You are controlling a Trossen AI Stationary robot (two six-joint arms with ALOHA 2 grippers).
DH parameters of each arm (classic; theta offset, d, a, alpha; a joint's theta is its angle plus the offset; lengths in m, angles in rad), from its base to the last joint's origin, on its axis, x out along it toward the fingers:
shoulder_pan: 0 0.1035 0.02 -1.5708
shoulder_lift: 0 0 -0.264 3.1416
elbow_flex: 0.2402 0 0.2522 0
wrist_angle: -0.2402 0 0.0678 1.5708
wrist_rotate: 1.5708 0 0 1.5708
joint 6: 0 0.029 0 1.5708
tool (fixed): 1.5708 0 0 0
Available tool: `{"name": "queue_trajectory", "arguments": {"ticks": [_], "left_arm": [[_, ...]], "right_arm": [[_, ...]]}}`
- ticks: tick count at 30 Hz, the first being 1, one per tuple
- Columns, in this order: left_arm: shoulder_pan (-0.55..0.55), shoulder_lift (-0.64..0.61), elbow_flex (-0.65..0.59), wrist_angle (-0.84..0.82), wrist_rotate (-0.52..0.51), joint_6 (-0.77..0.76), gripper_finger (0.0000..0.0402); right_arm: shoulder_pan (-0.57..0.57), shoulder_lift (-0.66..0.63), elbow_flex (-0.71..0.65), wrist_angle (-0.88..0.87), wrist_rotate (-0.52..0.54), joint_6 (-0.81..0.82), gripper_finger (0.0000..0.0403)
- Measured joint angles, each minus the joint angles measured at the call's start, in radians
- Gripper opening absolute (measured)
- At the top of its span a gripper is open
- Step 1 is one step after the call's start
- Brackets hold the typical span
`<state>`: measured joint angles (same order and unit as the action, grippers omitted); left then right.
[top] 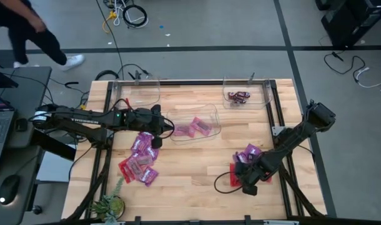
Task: Sort candy
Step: Put the red candy pack into the bottom transparent bin
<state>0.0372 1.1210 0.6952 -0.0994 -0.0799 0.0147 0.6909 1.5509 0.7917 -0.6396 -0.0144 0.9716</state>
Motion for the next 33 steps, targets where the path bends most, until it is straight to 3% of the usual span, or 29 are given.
{"name": "queue_trajectory", "arguments": {"ticks": [7,17,22,28,33], "left_arm": [[0.0,0.0,0.0,-0.001,0.0,0.0,0.0005],[0.0,0.0,0.0,-0.037,0.0,-0.001,0.0005],[0.0,0.0,0.0,-0.037,0.0,-0.002,0.0005],[0.0,0.0,0.0,-0.035,0.001,-0.002,0.0005],[0.0,0.0,0.0,-0.034,0.001,-0.002,0.0005]], "right_arm": [[-0.026,-0.001,0.06,-0.094,0.064,-0.002,0.0023],[-0.023,0.003,0.023,-0.079,0.052,-0.004,0.0144],[-0.017,0.002,-0.013,-0.063,0.05,-0.015,0.0172],[-0.016,-0.004,-0.048,-0.037,0.058,-0.043,0.0151],[-0.027,-0.003,-0.05,-0.054,0.075,-0.088,0.006]]}}
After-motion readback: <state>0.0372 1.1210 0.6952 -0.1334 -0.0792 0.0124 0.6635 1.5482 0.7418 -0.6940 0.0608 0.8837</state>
